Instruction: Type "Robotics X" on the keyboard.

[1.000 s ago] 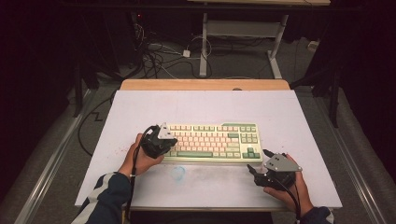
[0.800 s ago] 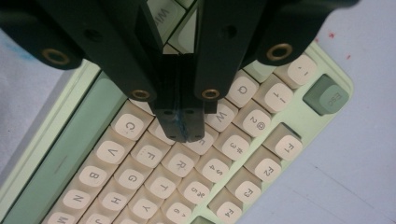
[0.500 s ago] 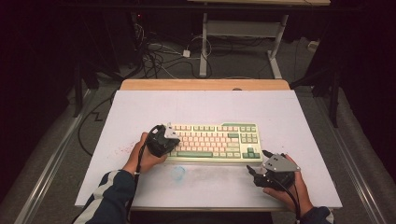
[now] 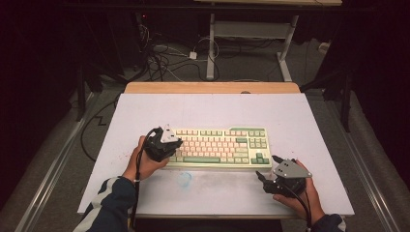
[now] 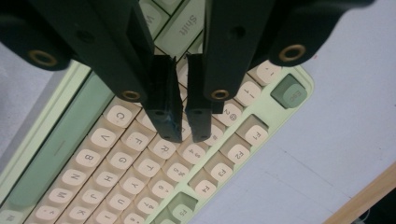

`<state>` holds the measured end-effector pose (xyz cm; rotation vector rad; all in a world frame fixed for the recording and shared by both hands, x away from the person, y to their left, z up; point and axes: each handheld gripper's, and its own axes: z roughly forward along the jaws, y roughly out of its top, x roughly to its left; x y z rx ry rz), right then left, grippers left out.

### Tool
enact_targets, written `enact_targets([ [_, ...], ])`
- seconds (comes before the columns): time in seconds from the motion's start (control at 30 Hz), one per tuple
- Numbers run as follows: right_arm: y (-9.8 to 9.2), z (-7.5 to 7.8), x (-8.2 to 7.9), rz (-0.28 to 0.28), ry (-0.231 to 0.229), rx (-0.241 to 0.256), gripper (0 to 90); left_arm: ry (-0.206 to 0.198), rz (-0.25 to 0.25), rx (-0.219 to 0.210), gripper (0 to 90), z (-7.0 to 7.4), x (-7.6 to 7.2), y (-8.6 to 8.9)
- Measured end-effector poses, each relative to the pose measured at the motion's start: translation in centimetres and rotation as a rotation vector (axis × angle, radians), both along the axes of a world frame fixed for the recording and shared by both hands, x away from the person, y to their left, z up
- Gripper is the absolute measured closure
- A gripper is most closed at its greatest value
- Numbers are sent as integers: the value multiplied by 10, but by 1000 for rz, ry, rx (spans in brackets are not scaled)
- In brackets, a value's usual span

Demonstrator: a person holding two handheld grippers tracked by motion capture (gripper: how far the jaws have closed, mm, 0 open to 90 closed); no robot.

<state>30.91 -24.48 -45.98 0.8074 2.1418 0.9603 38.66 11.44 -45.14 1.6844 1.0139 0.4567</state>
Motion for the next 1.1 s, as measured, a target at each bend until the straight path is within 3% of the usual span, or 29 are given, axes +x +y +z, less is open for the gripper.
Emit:
enact_targets([
  [0.1, 0, 0, 0, -2, -1, 0, 254, -19, -9, 6, 729, 0, -3, 1],
  [0.3, 0, 0, 0, -1, 1, 1, 254, -65, -5, -15, 519, 2, -11, 8],
  [0.47, 0, 0, 0, 0, 2, 1, 254, -113, 29, -13, 288, 1, -16, 13],
  [0.57, -1, 1, 0, -3, 1, 6, 253, -134, 33, -17, 221, 0, -19, 14],
  [0.8, -1, 1, 0, -2, 1, 7, 254, -171, 47, -14, 182, -3, -30, 23],
  [1.1, -1, 1, 0, -2, 0, 8, 253, -142, 74, 13, 182, -16, -40, 43],
])
